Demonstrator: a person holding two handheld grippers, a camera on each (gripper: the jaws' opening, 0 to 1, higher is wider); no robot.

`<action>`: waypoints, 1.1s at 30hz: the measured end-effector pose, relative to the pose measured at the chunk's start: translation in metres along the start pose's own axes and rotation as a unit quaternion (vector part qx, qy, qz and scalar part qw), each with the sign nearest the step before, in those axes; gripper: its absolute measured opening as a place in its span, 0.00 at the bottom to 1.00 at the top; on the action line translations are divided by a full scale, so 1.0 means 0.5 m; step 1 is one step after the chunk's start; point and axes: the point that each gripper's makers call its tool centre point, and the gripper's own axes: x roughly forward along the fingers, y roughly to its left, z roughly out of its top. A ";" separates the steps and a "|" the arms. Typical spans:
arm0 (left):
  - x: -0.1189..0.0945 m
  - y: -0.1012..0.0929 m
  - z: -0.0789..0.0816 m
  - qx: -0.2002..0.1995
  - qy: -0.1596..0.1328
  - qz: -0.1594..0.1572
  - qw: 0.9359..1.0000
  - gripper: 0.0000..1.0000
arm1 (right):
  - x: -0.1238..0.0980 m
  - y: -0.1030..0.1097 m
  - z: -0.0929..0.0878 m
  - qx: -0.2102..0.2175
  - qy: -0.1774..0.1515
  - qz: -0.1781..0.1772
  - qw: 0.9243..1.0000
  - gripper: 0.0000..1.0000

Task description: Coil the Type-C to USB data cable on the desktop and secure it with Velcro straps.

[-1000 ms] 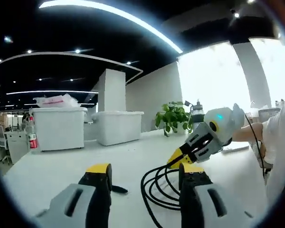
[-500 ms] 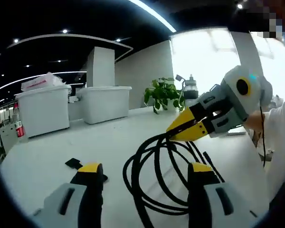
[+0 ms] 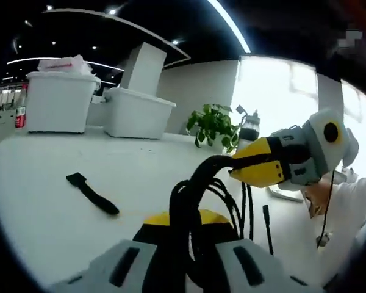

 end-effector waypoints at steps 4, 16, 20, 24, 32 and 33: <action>-0.004 0.000 0.027 -0.009 -0.029 0.009 0.999 0.05 | 0.005 -0.021 -0.003 0.089 -0.020 -0.027 0.995 0.05; -0.078 0.043 0.106 -0.061 -0.122 0.058 0.989 0.04 | -0.127 -0.025 -0.060 0.434 -0.071 -0.093 0.893 0.25; -0.102 0.033 0.150 -0.056 -0.155 0.058 0.985 0.04 | -0.114 0.071 -0.086 0.544 -0.037 -0.042 0.837 0.26; -0.114 0.023 0.198 -0.047 -0.176 0.056 0.982 0.04 | -0.082 0.138 -0.086 0.597 -0.011 0.005 0.802 0.26; -0.131 -0.039 0.301 -0.016 -0.204 0.036 0.978 0.04 | -0.026 0.210 -0.009 0.658 -0.017 0.086 0.748 0.26; -0.131 -0.045 0.313 -0.014 -0.206 0.035 0.978 0.04 | -0.024 0.219 0.012 0.670 -0.026 0.105 0.735 0.26</action>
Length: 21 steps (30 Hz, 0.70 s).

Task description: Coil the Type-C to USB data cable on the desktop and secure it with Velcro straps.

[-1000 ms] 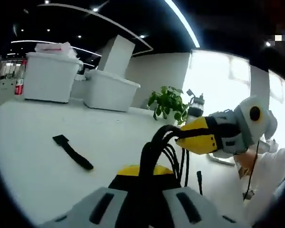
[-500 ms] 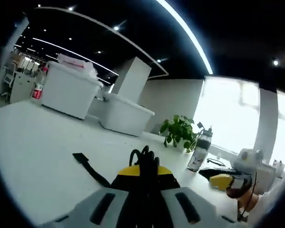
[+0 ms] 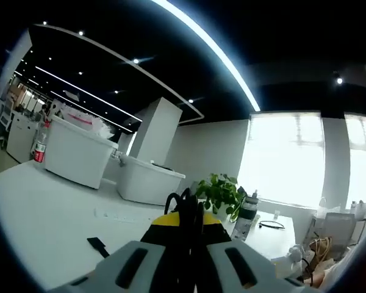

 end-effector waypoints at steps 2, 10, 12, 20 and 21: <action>0.010 -0.018 0.022 0.010 -0.004 -0.005 1.000 0.04 | 0.015 0.042 -0.015 0.058 0.004 0.039 0.998 0.27; 0.018 -0.049 0.064 0.019 -0.018 -0.009 1.000 0.04 | 0.038 0.126 0.044 0.317 -0.106 0.176 0.926 0.55; 0.012 -0.056 0.070 0.020 -0.022 -0.009 1.000 0.04 | 0.049 0.075 0.055 0.285 -0.129 0.117 0.943 0.48; -0.011 -0.071 0.079 0.036 -0.030 -0.011 0.999 0.04 | 0.025 -0.012 0.108 0.178 -0.218 0.000 0.959 0.07; -0.016 -0.068 0.077 0.044 -0.030 -0.007 0.999 0.04 | 0.004 -0.020 0.132 0.141 -0.247 -0.015 0.959 0.06</action>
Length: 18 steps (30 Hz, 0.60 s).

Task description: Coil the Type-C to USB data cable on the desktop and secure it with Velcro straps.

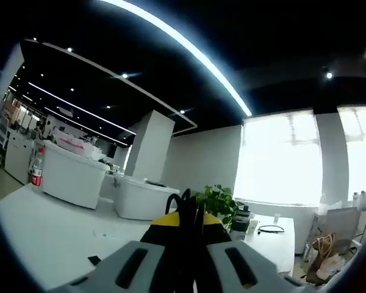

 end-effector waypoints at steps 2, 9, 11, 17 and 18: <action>-0.007 0.004 -0.004 0.003 0.003 0.002 1.000 0.04 | -0.012 0.003 0.039 -0.056 -0.022 -0.003 0.998 0.04; -0.030 0.000 -0.058 -0.016 0.054 -0.024 0.998 0.04 | -0.038 0.045 0.121 -0.293 -0.047 -0.010 0.955 0.03; -0.036 -0.002 -0.078 -0.020 0.070 -0.033 0.997 0.04 | -0.045 0.070 0.138 -0.354 -0.058 -0.002 0.934 0.03; -0.044 -0.020 -0.119 -0.001 0.116 -0.061 0.991 0.04 | -0.044 0.117 0.133 -0.499 -0.024 0.020 0.866 0.03; -0.045 -0.022 -0.126 0.008 0.123 -0.059 0.991 0.04 | -0.045 0.122 0.130 -0.514 -0.023 0.020 0.857 0.03</action>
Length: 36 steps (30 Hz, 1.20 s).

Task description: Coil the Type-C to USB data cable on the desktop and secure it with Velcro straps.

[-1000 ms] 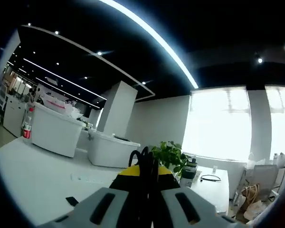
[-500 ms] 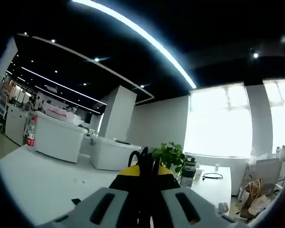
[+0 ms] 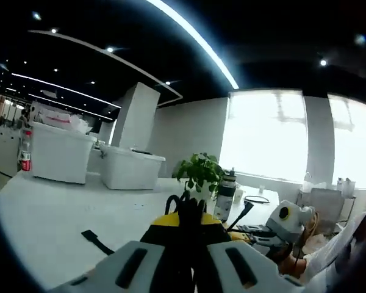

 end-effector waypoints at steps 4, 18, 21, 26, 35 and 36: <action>0.006 0.013 -0.028 0.043 0.041 0.028 0.998 0.04 | 0.006 0.016 -0.008 0.022 0.011 0.037 0.999 0.03; 0.026 0.002 -0.102 -0.042 0.122 -0.001 0.992 0.04 | 0.016 0.007 -0.033 0.011 0.009 0.073 0.997 0.09; 0.030 -0.013 -0.113 -0.059 0.129 -0.017 0.990 0.04 | 0.021 -0.002 -0.044 -0.043 0.014 0.047 0.998 0.10; 0.029 -0.018 -0.120 -0.077 0.130 -0.021 0.988 0.04 | 0.014 0.004 -0.027 -0.126 -0.011 0.025 0.992 0.11; 0.022 -0.029 -0.135 -0.083 0.143 -0.027 0.986 0.04 | 0.016 0.012 -0.028 -0.173 -0.012 0.018 0.985 0.18; 0.020 -0.031 -0.136 -0.083 0.144 -0.030 0.986 0.04 | 0.016 0.013 -0.027 -0.182 -0.012 0.017 0.983 0.19</action>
